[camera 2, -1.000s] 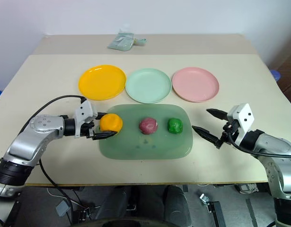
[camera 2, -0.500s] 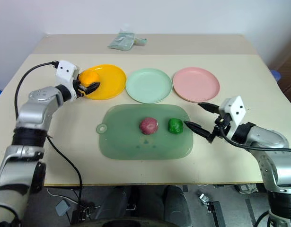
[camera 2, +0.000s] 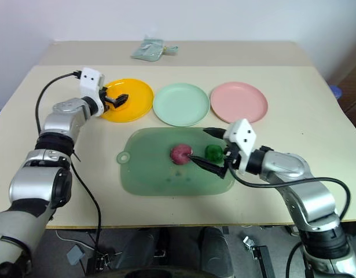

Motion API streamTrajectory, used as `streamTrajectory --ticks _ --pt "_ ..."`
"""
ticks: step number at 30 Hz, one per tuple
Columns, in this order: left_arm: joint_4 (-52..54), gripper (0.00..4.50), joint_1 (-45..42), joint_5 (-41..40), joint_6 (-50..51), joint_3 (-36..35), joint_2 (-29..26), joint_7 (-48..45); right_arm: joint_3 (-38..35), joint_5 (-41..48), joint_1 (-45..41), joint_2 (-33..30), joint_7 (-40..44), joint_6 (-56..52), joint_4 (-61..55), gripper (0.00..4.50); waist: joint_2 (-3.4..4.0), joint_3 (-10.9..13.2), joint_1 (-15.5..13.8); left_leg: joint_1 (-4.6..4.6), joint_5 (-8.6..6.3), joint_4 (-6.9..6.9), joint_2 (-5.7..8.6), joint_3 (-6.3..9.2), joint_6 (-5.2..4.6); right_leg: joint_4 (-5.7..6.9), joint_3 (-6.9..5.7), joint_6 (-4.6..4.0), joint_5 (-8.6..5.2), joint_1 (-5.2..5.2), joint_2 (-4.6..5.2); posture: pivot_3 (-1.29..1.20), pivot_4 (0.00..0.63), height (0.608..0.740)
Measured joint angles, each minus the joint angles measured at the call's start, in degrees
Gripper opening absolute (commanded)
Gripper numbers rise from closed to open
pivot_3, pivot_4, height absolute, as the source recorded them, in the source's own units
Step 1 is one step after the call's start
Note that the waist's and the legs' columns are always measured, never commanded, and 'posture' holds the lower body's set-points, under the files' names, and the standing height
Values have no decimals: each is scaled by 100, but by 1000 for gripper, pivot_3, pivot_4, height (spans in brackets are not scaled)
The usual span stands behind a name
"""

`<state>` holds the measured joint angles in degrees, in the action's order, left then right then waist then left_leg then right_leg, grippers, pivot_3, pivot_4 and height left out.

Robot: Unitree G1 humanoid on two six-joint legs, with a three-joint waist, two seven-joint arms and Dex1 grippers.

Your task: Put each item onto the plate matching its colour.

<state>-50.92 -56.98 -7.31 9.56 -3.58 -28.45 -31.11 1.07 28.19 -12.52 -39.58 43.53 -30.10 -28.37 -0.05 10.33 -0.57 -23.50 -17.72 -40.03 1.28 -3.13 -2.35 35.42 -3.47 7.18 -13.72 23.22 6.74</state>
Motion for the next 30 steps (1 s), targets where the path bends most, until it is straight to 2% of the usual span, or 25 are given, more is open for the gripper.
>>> streamTrajectory --ticks 6,11,12,14,15,17,18,22,25,27,30 --pt "1815 4435 1276 17 -521 13 -523 -625 601 -541 -481 63 -166 -130 132 4500 2 -1 14 0 1 0 0 -1 2 0 0 0 0 0 2 0 150 740" --pt "4423 4435 3211 -916 160 66 -988 -2007 1154 -811 -765 259 -165 -340 321 4500 0 -1 1 -1 0 -2 0 3 3 -12 1 -2 -1 -1 6 0 150 740" --pt "5146 4480 3768 -1150 408 119 -1246 -2303 1263 -890 -830 287 -168 -454 408 4246 -1 -3 38 0 -1 0 -3 4 3 -14 3 -3 0 -2 7 0 150 740" --pt "6034 4500 4401 -1455 831 291 -1398 -2601 1386 -1005 -880 293 -183 -632 605 3644 7 -3 19 1 -1 1 -2 7 4 -12 3 -4 -1 -2 10 0 150 740" --pt "6347 4500 4583 -1564 1044 371 -1397 -2631 1450 -1063 -889 295 -184 -684 671 3163 6 -3 -16 1 1 0 -2 13 7 -10 2 -5 -1 -2 9 0 150 740" --pt "6691 4500 4717 -1664 1273 424 -1430 -2626 1469 -1114 -919 330 -172 -703 674 2247 6 -3 -29 1 1 -1 -1 18 8 -6 0 -7 -1 -4 8 0 150 740" --pt "6885 4500 4785 -1713 1357 429 -1443 -2620 1460 -1118 -934 366 -174 -704 671 1964 6 -4 -15 2 1 0 -1 17 8 -7 2 -7 0 -5 8 0 150 740" --pt "7290 4500 4905 -1844 1546 457 -1381 -2555 1318 -1046 -1114 544 -239 -803 626 1964 8 -3 2 2 2 3 -1 15 9 -6 3 -7 -1 1 5 0 150 740" --pt "7360 4500 4955 -1849 1634 468 -1327 -2483 864 -951 -1560 782 -630 -1042 697 1964 8 -3 0 2 2 1 -1 12 8 -5 2 -7 0 1 5 0 150 740" --pt "7371 4500 4958 -1848 1644 489 -1273 -2447 521 -1071 -2036 928 -1125 -1153 1094 1964 7 -4 -12 2 2 1 0 13 8 -4 1 -7 0 0 4 0 150 740" --pt "7411 4500 4963 -1848 1650 513 -1178 -2376 148 -1636 -2592 956 -2001 -1101 2457 1964 4 -6 -22 2 2 2 5 14 8 -6 1 -8 -1 -2 5 0 150 740"
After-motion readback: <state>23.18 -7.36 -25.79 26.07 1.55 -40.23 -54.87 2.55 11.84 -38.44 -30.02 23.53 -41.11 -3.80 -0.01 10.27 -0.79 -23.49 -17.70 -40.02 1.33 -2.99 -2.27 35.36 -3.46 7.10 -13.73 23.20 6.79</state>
